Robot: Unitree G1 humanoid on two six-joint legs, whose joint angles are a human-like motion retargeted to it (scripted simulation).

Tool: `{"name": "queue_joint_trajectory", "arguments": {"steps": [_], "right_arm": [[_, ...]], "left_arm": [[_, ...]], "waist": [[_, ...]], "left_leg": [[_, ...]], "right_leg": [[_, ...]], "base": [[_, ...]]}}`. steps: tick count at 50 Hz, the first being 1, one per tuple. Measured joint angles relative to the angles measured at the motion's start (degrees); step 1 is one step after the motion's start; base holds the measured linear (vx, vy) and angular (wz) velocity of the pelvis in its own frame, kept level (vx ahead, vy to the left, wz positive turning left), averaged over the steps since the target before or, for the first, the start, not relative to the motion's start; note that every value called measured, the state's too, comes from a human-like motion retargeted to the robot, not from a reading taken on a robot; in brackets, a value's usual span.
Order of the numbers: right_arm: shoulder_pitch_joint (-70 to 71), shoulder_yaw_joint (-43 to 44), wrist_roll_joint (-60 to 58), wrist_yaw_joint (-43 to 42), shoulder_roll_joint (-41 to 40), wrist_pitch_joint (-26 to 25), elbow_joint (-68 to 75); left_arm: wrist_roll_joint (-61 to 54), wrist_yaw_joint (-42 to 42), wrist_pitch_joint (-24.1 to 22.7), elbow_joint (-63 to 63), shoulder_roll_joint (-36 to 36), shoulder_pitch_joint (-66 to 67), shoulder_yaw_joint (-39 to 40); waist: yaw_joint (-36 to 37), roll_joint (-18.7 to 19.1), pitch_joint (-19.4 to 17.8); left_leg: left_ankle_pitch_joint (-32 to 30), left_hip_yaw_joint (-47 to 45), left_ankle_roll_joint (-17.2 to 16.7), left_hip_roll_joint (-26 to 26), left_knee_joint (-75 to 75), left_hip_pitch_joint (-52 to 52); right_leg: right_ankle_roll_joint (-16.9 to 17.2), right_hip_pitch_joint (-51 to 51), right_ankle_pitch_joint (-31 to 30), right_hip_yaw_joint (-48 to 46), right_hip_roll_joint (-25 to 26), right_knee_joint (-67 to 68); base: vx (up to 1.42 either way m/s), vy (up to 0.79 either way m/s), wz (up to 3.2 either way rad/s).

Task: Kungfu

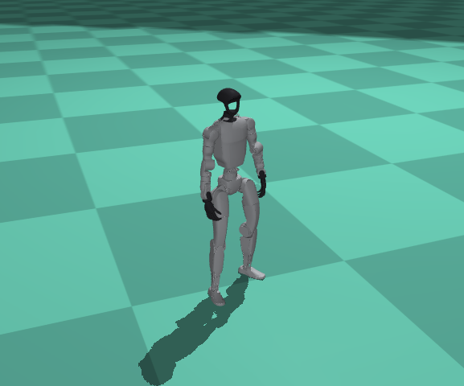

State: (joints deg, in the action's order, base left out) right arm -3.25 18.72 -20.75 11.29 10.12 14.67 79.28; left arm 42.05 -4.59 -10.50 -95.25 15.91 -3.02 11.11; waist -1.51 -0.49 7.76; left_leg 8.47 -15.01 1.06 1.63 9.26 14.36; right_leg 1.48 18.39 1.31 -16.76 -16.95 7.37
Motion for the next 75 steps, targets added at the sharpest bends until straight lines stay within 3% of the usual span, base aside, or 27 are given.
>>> {"name": "queue_joint_trajectory", "arguments": {"steps": [2,5,8,10,13,17,21,25,28,31,35,39,43,47,55,58,62,65,67,70,72,75], "right_arm": [[-0.2,-0.6,-1.6,-2.5,-0.4,1.0,1.4],[-0.4,-0.9,-2.9,-6.6,-1.4,1.4,4.0],[-0.6,-0.5,-1.7,-8.8,-2.6,0.9,7.5],[-1.2,0.3,0.5,-8.9,-3.6,0.4,9.9],[-3.2,2.4,5.5,-7.6,-5.2,0.0,12.5],[-5.1,4.5,14.3,-4.5,-6.8,0.0,14.2],[-4.5,5.3,24.2,-2.7,-7.1,-0.1,13.9],[-3.4,4.9,29.2,-4.1,-6.9,0.7,13.3],[-2.9,5.1,29.6,-6.3,-6.9,2.6,11.4],[-2.7,7.5,32.7,-5.4,-7.4,4.3,8.5],[-0.9,10.7,51.3,8.3,-7.7,4.4,4.7],[2.5,16.6,76.9,20.1,-8.6,-1.2,0.1],[4.7,23.1,99.5,23.5,-9.1,-4.3,-2.7],[5.3,26.9,108.8,22.2,-7.8,-5.7,-2.0],[3.6,26.1,100.5,20.9,-5.0,-4.8,0.0],[2.8,25.2,97.2,20.6,-4.5,-4.6,0.9],[1.3,20.4,85.2,15.7,-2.1,-2.4,3.9],[0.0,11.4,63.8,6.5,0.7,-0.7,5.9],[-0.6,3.9,41.6,1.7,3.4,1.9,6.6],[-2.0,-5.2,0.8,-4.0,7.7,4.4,5.3],[-2.8,-9.9,-25.4,-8.7,9.7,3.9,2.7],[-1.7,-14.8,-55.4,-21.1,10.8,2.0,1.7]], "left_arm": [[-5.6,-1.6,2.0,-1.5,1.6,1.9,3.2],[-14.5,-3.3,3.3,-1.7,3.3,5.6,8.5],[-21.1,-5.6,4.8,0.7,4.3,9.5,13.7],[-23.0,-7.7,6.1,2.8,4.4,11.8,17.0],[-23.8,-9.3,6.8,4.7,3.7,13.5,19.8],[-28.4,-7.2,5.5,4.6,0.6,11.7,18.7],[-38.1,-8.1,3.6,4.1,-5.0,9.0,16.6],[-48.8,-13.7,4.0,4.2,-9.7,7.1,18.2],[-60.1,-18.0,4.8,4.3,-11.1,5.0,19.3],[-73.8,-22.8,6.6,5.1,-11.6,3.8,21.1],[-92.0,-30.1,10.4,6.9,-11.4,2.8,27.9],[-107.8,-33.7,14.4,9.3,-11.2,0.9,40.6],[-121.8,-34.3,15.4,9.5,-8.6,-0.6,51.9],[-125.4,-31.2,14.1,10.0,-5.5,-0.1,53.5],[-109.1,-31.3,10.4,13.3,-3.8,2.7,47.8],[-101.7,-27.8,5.0,13.8,-3.6,2.5,45.6],[-85.4,-18.8,-4.3,14.4,-2.1,1.6,37.5],[-57.8,-13.9,-9.8,14.8,1.0,3.0,28.1],[-32.6,-12.3,-12.3,15.2,5.3,3.8,17.6],[7.0,-10.1,-11.5,17.7,13.5,2.3,-0.6],[28.7,-6.7,-10.1,20.3,16.1,0.5,-9.1],[44.6,1.1,-9.3,20.4,15.8,-0.3,-15.3]], "waist": [[-1.0,0.3,0.0],[-1.8,0.3,0.5],[-2.7,-1.2,1.2],[-2.6,-1.7,1.9],[-1.7,-2.6,3.3],[-0.3,-3.8,3.4],[-5.0,-1.9,2.3],[-7.5,-0.9,2.9],[0.1,-4.0,2.9],[-1.4,-4.2,3.4],[0.7,-4.0,4.0],[-0.1,-2.6,3.9],[-0.3,-2.9,4.0],[0.2,-3.8,3.0],[-0.2,-2.6,2.2],[-0.3,-2.0,2.3],[-1.1,-0.6,2.1],[-2.7,-0.8,1.3],[-2.3,-1.5,0.0],[-3.8,-1.8,-0.8],[-2.5,-2.5,-0.3],[-1.8,-3.0,-0.3]], "left_leg": [[-1.1,-0.4,0.0,-0.4,-1.9,-0.2],[-2.0,-1.8,-0.2,-0.7,-4.1,0.2],[-2.2,-3.0,-0.7,-2.1,-5.5,0.4],[-2.2,-3.3,-1.1,-2.3,-6.2,0.4],[-1.9,-3.3,-1.4,-2.6,-5.9,0.8],[-1.8,-3.3,-0.9,-3.8,-5.2,0.9],[-2.5,0.7,0.6,-4.5,-4.8,1.2],[-2.7,1.0,2.0,-4.3,-4.7,1.5],[-2.0,-7.7,2.2,-3.8,-6.1,-0.7],[-1.8,-6.8,1.8,-3.5,-5.2,-0.5],[-1.5,-11.0,1.9,-2.3,-6.2,-1.4],[-1.7,-12.6,1.9,-1.0,-5.8,-1.3],[-2.0,-12.8,1.7,-1.2,-5.7,-1.4],[-2.3,-12.9,1.3,-1.8,-5.9,-2.5],[-2.7,-12.0,-0.4,-0.7,-5.8,-2.8],[-3.2,-11.3,-1.5,-0.2,-5.5,-1.9],[0.9,-6.1,-8.0,0.4,-3.2,1.0],[6.0,3.2,-7.7,-2.0,-0.4,4.2],[7.2,7.0,-7.6,-3.9,0.9,4.7],[6.3,10.1,-9.5,-5.2,2.2,4.8],[5.6,10.6,-10.0,-5.4,3.2,5.1],[3.7,14.5,-8.7,-7.6,5.1,5.9]], "right_leg": [[3.0,1.1,1.3,3.7,2.0,2.2],[3.5,2.0,0.9,6.5,5.7,5.4],[7.6,1.4,1.6,9.3,9.2,6.8],[5.5,0.4,4.7,7.5,10.5,7.1],[-0.9,-2.5,4.8,-2.3,9.0,2.8],[0.5,-2.8,4.4,7.1,11.2,1.1],[5.1,-4.2,3.5,-0.6,9.0,0.8],[7.4,-2.3,2.8,0.8,8.2,2.3],[4.5,-1.3,3.4,8.2,9.5,2.0],[2.4,-2.3,4.0,6.1,9.2,0.4],[-1.7,-1.0,6.5,7.6,10.7,-0.3],[-4.2,-1.6,8.6,1.7,10.2,-1.2],[-1.7,-1.5,7.0,-0.8,8.8,-1.0],[1.3,-2.2,4.2,-0.5,8.0,-1.1],[0.8,-2.5,5.8,2.2,9.7,-0.6],[0.8,-1.8,8.3,2.4,10.1,0.4],[2.3,-0.5,15.6,9.0,13.9,1.5],[0.4,0.3,16.3,25.4,19.8,1.5],[0.0,-0.3,12.8,31.8,21.4,1.4],[3.1,-2.0,11.2,22.0,17.4,-0.3],[3.7,-2.5,9.7,20.5,16.7,-0.7],[2.4,-3.2,6.1,22.9,16.8,-1.4]], "base": [[-0.09,0.14,-0.09],[-0.08,0.11,-0.37],[-0.03,0.00,-0.28],[0.01,-0.01,-0.12],[0.07,-0.05,-0.03],[-0.01,-0.01,0.07],[-0.07,0.05,0.80],[-0.03,0.00,-0.18],[-0.06,-0.07,-2.01],[0.01,-0.11,0.10],[-0.03,-0.05,-0.89],[-0.09,-0.04,-0.43],[-0.02,-0.06,-0.03],[0.00,-0.06,0.01],[0.00,0.00,0.00],[-0.05,-0.02,0.21],[-0.08,-0.05,0.54],[-0.09,-0.06,0.59],[-0.07,-0.04,0.36],[-0.04,-0.06,0.92],[0.07,-0.07,0.24],[0.09,-0.01,-0.12]]}}
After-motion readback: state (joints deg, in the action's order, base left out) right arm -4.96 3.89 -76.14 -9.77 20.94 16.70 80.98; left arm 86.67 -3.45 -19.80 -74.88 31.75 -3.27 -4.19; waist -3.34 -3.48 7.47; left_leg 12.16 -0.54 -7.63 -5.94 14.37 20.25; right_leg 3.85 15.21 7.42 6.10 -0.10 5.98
